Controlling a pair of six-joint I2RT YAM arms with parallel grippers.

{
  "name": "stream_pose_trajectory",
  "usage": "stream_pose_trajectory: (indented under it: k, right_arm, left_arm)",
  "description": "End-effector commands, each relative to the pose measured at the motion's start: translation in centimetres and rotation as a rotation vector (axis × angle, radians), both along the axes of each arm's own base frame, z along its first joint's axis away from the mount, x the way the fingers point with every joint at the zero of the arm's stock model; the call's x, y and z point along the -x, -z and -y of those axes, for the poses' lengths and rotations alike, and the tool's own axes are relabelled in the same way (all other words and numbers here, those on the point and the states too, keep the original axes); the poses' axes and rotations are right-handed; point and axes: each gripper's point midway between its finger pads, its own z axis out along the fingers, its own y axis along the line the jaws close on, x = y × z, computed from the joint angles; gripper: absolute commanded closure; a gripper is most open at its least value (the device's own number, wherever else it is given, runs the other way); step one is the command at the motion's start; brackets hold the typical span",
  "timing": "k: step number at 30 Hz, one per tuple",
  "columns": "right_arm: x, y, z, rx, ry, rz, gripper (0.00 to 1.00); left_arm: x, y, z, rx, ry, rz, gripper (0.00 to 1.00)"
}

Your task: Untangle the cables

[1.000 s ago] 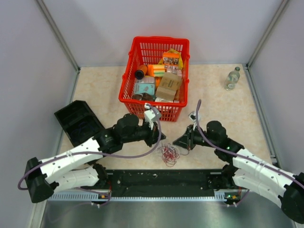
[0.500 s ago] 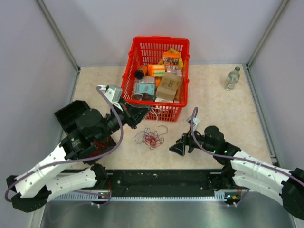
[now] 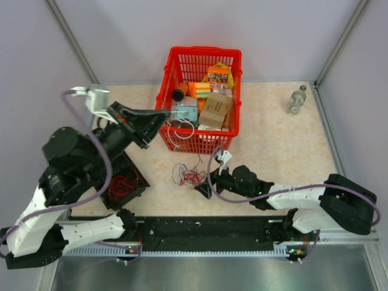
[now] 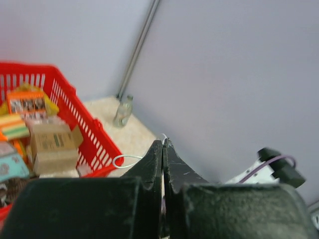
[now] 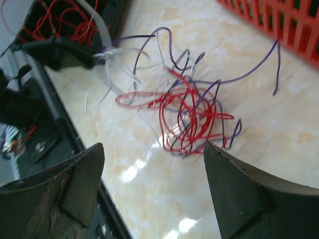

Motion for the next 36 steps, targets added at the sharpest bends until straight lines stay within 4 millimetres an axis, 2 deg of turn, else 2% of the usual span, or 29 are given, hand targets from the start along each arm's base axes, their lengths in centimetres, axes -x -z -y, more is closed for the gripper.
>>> stream_pose_trajectory:
  k: [1, 4, 5, 9, 10, 14, 16, 17, 18, 20, 24, 26, 27, 30, 31, 34, 36]
  right_arm:
    - [-3.8, -3.7, -2.5, -0.101, 0.172, 0.167, 0.2]
    - [-4.9, -1.8, -3.4, -0.051, 0.224, 0.163, 0.2]
    - [-5.3, -1.5, -3.7, -0.042, 0.241, 0.159, 0.2]
    - [-6.0, -0.7, -5.7, -0.013, 0.278, 0.156, 0.21]
    - [-6.0, -0.2, -6.1, 0.006, 0.287, 0.162, 0.21]
    - [-5.8, 1.7, -7.4, 0.036, 0.318, 0.182, 0.23]
    - [-5.9, 3.0, -7.7, 0.119, 0.373, 0.194, 0.25]
    - [-5.6, 4.1, -7.3, 0.184, 0.412, 0.197, 0.26]
    - [-5.8, 4.3, -7.2, 0.2, 0.447, 0.198, 0.27]
    - [-6.1, 5.5, -6.2, 0.237, 0.513, 0.178, 0.34]
    - [-6.8, 6.1, -4.0, 0.27, 0.637, 0.166, 0.61]
    - [-6.9, 5.9, -2.7, 0.281, 0.675, 0.176, 0.7]
    - [-7.0, 5.7, -1.6, 0.27, 0.723, 0.165, 0.81]
    - [-7.3, 6.1, 3.5, 0.304, 0.875, 0.113, 0.98]
    - [-7.4, 6.5, 6.3, 0.344, 0.946, 0.072, 1.0]
    - [-7.3, 6.6, 11.7, 0.315, 1.076, -0.036, 1.0]
    - [-7.3, 6.4, 14.7, 0.273, 1.149, -0.085, 1.0]
  left_arm:
    - [1.1, -5.0, -3.4, 0.049, -0.059, 0.085, 1.0]
    - [1.9, -8.5, -5.6, 0.074, -0.095, 0.152, 1.0]
    - [2.5, -10.1, -6.7, 0.096, -0.106, 0.179, 1.0]
    - [4.0, -14.2, -8.6, 0.143, -0.112, 0.274, 1.0]
    - [4.6, -15.6, -9.6, 0.167, -0.119, 0.302, 1.0]
    - [5.0, -17.7, -10.3, 0.195, -0.132, 0.351, 1.0]
    - [5.0, -18.1, -10.4, 0.2, -0.136, 0.362, 1.0]
    - [5.1, -18.3, -10.6, 0.203, -0.142, 0.369, 1.0]
    - [5.1, -18.5, -10.8, 0.209, -0.151, 0.372, 1.0]
    - [5.1, -18.9, -11.6, 0.223, -0.178, 0.382, 1.0]
    - [5.4, -20.2, -12.9, 0.237, -0.223, 0.44, 1.0]
    - [4.7, -20.3, -13.6, 0.219, -0.287, 0.453, 1.0]
    - [4.0, -20.2, -14.0, 0.211, -0.334, 0.441, 1.0]
    - [2.2, -19.2, -13.8, 0.15, -0.41, 0.419, 1.0]
    - [1.5, -18.7, -13.7, 0.109, -0.444, 0.421, 1.0]
    - [0.7, -18.7, -14.5, 0.082, -0.513, 0.422, 1.0]
    - [1.6, -20.3, -17.4, 0.126, -0.59, 0.449, 1.0]
